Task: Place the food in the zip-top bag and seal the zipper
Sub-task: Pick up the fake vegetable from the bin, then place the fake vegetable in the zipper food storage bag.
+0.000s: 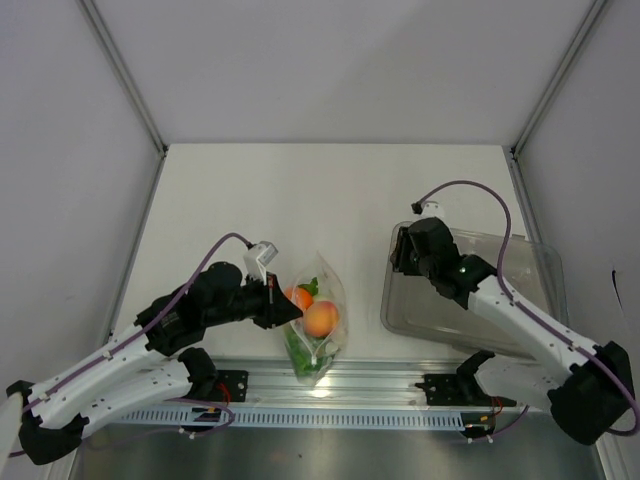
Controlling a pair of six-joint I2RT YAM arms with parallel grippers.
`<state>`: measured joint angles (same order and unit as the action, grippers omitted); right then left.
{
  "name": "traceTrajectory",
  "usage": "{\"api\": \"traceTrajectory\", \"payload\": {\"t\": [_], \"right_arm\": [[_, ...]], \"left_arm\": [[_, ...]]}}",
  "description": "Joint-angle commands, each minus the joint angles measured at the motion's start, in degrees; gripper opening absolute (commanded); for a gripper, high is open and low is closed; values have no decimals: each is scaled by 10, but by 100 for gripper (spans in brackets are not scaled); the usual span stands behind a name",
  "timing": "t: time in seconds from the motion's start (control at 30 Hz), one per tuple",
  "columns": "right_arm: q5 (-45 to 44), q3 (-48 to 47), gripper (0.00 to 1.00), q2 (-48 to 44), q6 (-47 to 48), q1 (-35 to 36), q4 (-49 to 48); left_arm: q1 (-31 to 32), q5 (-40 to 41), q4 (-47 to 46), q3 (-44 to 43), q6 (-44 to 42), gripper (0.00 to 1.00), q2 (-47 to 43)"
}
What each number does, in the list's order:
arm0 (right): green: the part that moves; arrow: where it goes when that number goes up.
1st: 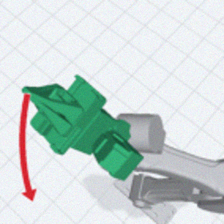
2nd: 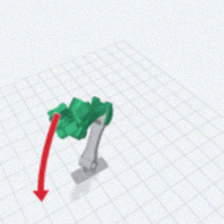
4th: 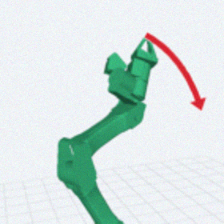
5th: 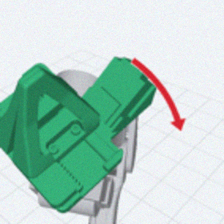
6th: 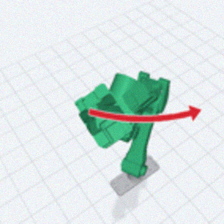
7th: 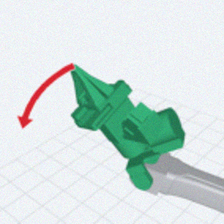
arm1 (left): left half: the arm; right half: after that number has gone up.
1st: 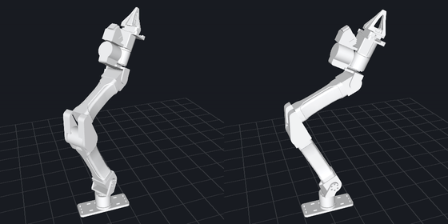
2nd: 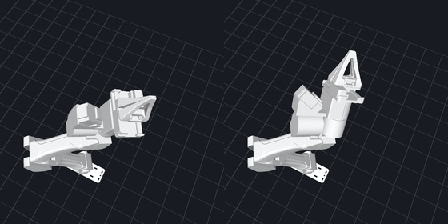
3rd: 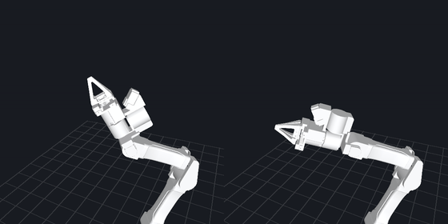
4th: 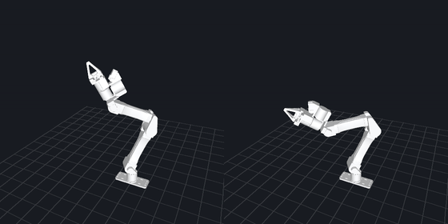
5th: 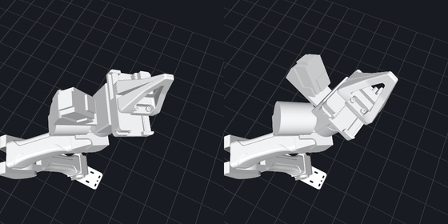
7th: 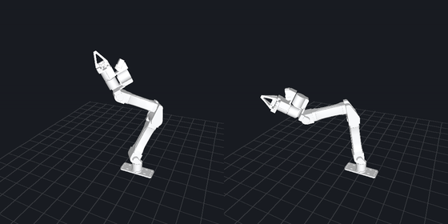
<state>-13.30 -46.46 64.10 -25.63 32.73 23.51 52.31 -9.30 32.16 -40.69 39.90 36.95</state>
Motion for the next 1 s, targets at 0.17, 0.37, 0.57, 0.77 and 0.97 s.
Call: {"api": "traceTrajectory", "payload": {"t": [0.17,0.37,0.57,0.77,0.97], "right_arm": [[-95,-124,28,-62,-113,255,139],[-150,-212,29,-22,-134,404,138],[-190,-301,31,77,-126,470,155],[-197,-342,38,152,-123,470,179],[-219,-357,47,177,-136,456,214]], "left_arm": [[-2,-10,-14,3,-3,1,-7],[-2,-13,-11,-2,0,1,-7],[-2,-13,-10,1,4,1,-9],[-2,-12,-5,2,6,1,-16],[-2,-11,-3,3,5,1,-21]]}}
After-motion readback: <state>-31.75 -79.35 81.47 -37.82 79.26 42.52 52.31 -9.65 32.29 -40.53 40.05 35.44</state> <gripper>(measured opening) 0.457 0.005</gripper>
